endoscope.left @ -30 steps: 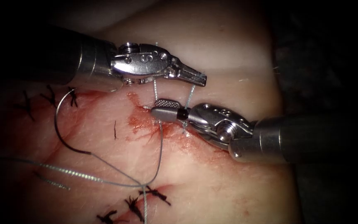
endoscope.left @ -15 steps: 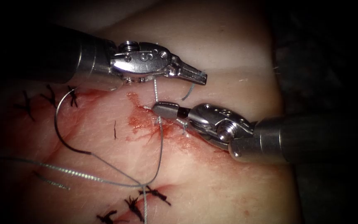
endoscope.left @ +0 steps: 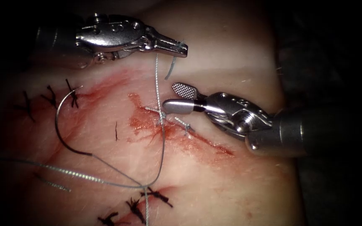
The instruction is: Wound Closure
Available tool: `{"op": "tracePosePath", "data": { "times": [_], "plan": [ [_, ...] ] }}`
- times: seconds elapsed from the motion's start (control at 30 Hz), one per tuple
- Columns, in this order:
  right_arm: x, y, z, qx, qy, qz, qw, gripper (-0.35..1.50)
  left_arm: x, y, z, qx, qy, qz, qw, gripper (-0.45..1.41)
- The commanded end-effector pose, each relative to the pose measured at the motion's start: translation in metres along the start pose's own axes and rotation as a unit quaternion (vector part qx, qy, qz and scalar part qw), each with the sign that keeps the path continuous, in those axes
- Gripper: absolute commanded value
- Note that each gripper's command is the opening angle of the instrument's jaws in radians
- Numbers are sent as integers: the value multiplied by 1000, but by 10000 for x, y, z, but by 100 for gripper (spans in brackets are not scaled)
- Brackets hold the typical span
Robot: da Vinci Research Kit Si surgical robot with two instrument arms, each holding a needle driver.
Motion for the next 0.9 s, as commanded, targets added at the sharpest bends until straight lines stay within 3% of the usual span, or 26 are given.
{"op": "tracePosePath", "data": {
  "times": [0.03, 0.17, 0.27, 0.47, 0.6, 0.7, 0.73, 0.9],
  "plan": [
    [10, 3, -17, 0, 2, 6, 1000, 133, -1, 4, -11, 2, 2, -3, 1000, -45],
    [21, 11, -42, -12, 13, 11, 1000, 133, -9, 14, -48, 22, 10, -85, 996, -45],
    [25, 18, -49, -21, 15, 11, 1000, 133, -24, 16, -73, 42, -21, -150, 988, -45],
    [20, 16, -48, -24, 16, 10, 1000, 133, -71, 6, -110, 82, -99, -194, 973, -38],
    [16, 12, -42, -25, 17, 8, 1000, 133, -117, -7, -129, 112, -142, -218, 959, -23],
    [12, 10, -39, -24, 16, 7, 1000, 133, -146, -18, -139, 131, -163, -239, 948, -33],
    [12, 9, -38, -24, 16, 7, 1000, 133, -153, -22, -141, 133, -162, -238, 948, -45],
    [11, 8, -38, -24, 16, 7, 1000, 133, -151, -33, -138, 134, -160, -242, 947, -45]
  ]
}}
